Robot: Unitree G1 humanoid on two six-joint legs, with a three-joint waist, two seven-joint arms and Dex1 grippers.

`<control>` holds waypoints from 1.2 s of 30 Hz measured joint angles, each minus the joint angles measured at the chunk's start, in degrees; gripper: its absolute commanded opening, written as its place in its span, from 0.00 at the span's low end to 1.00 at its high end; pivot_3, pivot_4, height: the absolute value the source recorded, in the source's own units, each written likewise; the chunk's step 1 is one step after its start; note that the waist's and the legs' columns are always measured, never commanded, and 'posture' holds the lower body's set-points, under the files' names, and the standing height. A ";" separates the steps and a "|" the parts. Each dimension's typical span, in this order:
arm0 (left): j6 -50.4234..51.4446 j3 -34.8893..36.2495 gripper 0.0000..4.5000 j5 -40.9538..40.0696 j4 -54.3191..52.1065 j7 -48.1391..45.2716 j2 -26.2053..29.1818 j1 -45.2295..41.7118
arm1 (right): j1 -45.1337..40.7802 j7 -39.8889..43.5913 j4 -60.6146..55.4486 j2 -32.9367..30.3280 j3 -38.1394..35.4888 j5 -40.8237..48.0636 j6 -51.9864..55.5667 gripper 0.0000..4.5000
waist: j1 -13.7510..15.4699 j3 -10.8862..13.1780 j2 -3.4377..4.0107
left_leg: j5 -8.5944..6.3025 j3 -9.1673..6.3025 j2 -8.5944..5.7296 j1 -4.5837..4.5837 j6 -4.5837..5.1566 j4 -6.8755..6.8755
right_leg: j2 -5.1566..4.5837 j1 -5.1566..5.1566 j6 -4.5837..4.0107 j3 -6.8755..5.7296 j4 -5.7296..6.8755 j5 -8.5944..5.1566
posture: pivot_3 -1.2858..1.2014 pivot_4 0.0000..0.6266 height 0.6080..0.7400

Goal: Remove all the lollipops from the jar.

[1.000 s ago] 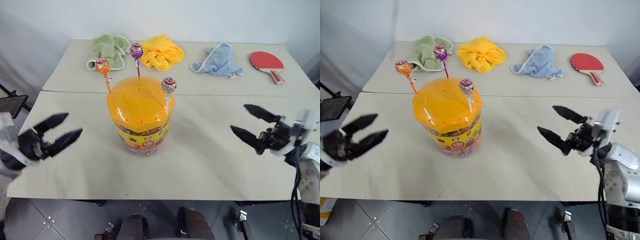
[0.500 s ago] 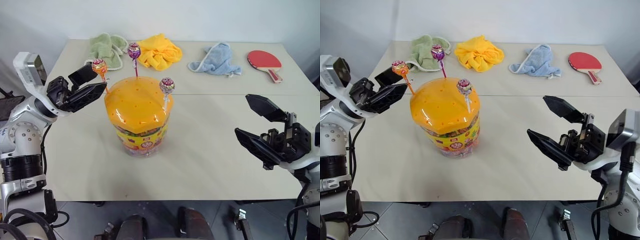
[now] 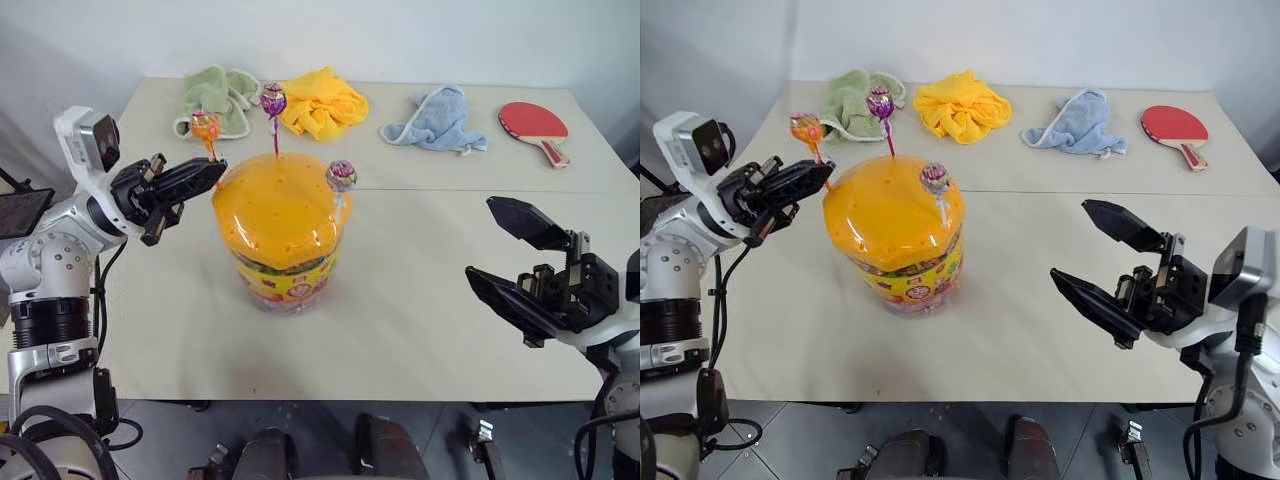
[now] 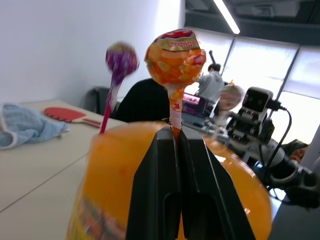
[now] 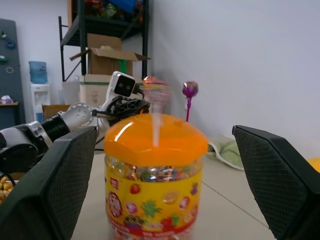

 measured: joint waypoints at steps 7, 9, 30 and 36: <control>3.29 4.05 0.01 -2.09 1.24 4.13 -0.72 -3.63 | -5.61 -2.31 -0.03 0.78 3.53 1.31 0.14 1.00 | -0.25 0.00 0.00 | 0.00 0.00 0.00 0.02 0.00 0.00 | 0.00 0.00 0.01 -0.01 0.05 0.00 | 0.52 0.24 1.00; 4.02 5.11 0.01 -2.12 2.49 5.10 0.07 -3.54 | -7.06 -1.69 0.22 0.76 4.92 1.06 0.15 1.00 | -0.33 0.00 0.00 | 0.00 0.00 0.00 0.02 0.00 0.00 | 0.01 -0.01 0.01 -0.01 0.04 0.00 | 0.52 0.24 1.00; 18.94 24.47 0.11 18.02 -24.43 24.04 18.37 63.18 | -11.44 25.50 20.47 -4.87 10.54 -15.41 -7.78 1.00 | 0.54 0.12 -0.27 | 0.03 -0.22 0.12 0.11 -0.09 -0.17 | -0.06 -0.07 -0.20 0.11 0.01 -0.11 | 0.52 0.24 1.00; 13.89 24.10 0.50 18.09 -23.64 21.19 16.63 60.33 | -11.67 26.81 23.26 -4.86 9.92 -16.31 -10.03 1.00 | 0.21 0.10 -0.25 | -0.02 -0.15 0.10 0.10 -0.09 -0.26 | -0.10 -0.26 -0.19 0.16 0.16 -0.10 | 0.52 0.24 1.00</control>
